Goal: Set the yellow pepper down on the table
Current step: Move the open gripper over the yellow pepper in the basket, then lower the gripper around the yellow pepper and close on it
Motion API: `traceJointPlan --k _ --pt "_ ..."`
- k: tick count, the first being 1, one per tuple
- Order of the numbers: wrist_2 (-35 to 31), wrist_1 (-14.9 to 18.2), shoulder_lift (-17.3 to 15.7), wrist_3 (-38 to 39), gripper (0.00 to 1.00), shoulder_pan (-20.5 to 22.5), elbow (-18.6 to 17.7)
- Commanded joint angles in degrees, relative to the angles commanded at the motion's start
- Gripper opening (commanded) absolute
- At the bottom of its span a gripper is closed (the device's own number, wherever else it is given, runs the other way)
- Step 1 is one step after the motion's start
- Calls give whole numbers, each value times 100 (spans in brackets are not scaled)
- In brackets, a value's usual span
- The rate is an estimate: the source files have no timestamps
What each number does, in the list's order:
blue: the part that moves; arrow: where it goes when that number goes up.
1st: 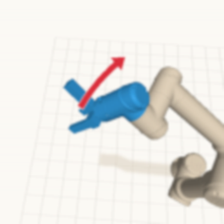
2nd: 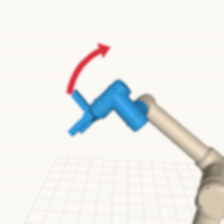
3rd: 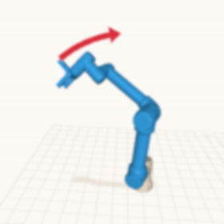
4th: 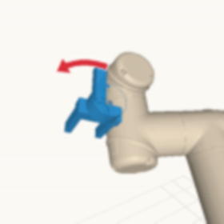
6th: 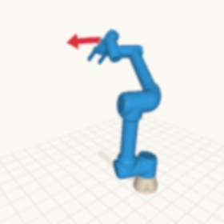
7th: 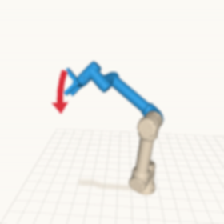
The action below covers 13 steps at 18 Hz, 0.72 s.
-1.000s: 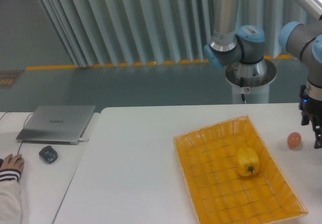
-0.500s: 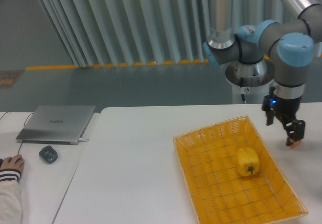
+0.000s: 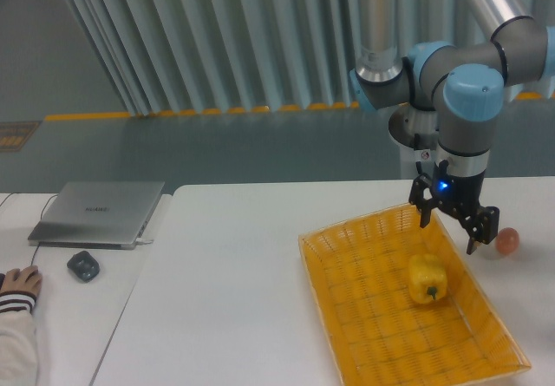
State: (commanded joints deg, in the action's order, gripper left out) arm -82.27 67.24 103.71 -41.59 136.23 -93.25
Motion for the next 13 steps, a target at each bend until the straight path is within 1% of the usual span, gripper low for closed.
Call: traceJointPlan --k 1,2,5,8,13 --pt "0 -44 53 132 100 -70 -9" --pt "-9 -175 88 342 100 -192 -18" --pt "-44 -422 194 731 100 -351 -79" --pt "-53 -528 203 740 100 -361 -219" --pt "-88 -537 150 740 100 -361 -290"
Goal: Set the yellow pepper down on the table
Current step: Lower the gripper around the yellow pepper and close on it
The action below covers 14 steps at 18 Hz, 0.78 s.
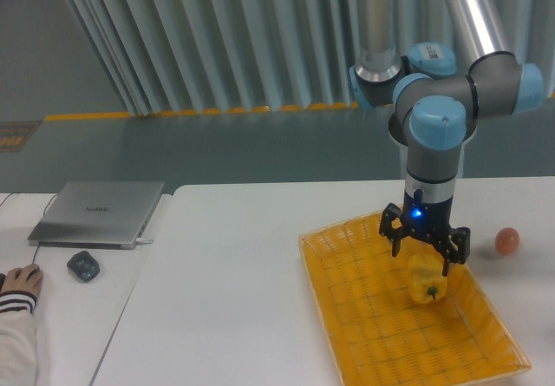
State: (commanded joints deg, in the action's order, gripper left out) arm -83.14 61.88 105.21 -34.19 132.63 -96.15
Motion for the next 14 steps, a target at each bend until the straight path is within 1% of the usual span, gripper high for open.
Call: traceJointPlan --k 3,7,11,14 --pt "-131 -17 26 9 100 0 -35" --pt "-158 -158 70 0 100 -9 -79" --pt "-307 -184 175 0 100 0 -79" --pt "-352 -211 184 -9 100 26 -79"
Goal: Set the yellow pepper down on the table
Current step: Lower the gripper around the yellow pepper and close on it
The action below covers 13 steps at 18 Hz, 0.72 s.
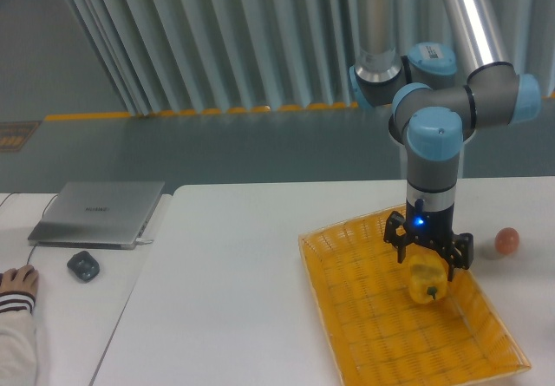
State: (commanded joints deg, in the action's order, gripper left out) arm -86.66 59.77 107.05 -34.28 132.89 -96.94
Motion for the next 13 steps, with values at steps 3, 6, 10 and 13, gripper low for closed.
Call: traceJointPlan --k 3,6,10,13 --pt "0 -9 61 0 100 0 0" --pt "-9 -140 132 9 100 0 -9" --pt "-9 -211 185 0 100 -9 -35" --pt "-18 -211 220 0 100 -9 -35"
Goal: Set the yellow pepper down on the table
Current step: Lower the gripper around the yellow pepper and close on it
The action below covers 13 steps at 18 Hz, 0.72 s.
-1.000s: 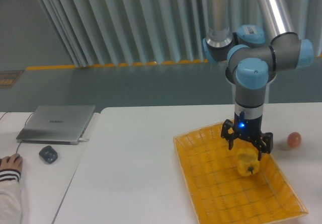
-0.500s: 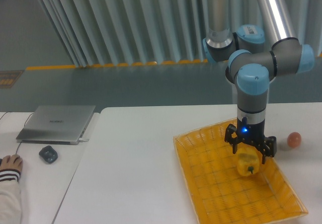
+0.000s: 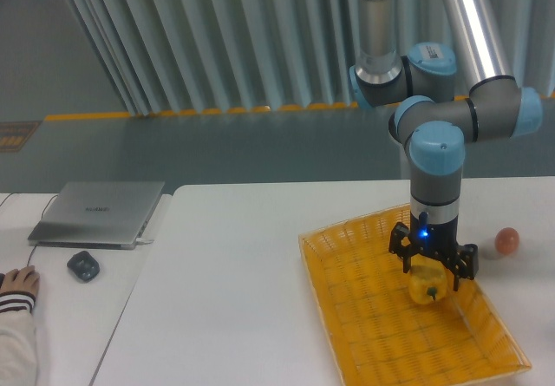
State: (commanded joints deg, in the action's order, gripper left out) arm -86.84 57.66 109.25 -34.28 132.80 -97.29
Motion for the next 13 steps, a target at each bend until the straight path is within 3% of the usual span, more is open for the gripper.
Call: traceJointPlan --k 6,13 --pt "-88 9 -9 17 100 -9 0" --pt "-97 44 -211 597 100 -272 53"
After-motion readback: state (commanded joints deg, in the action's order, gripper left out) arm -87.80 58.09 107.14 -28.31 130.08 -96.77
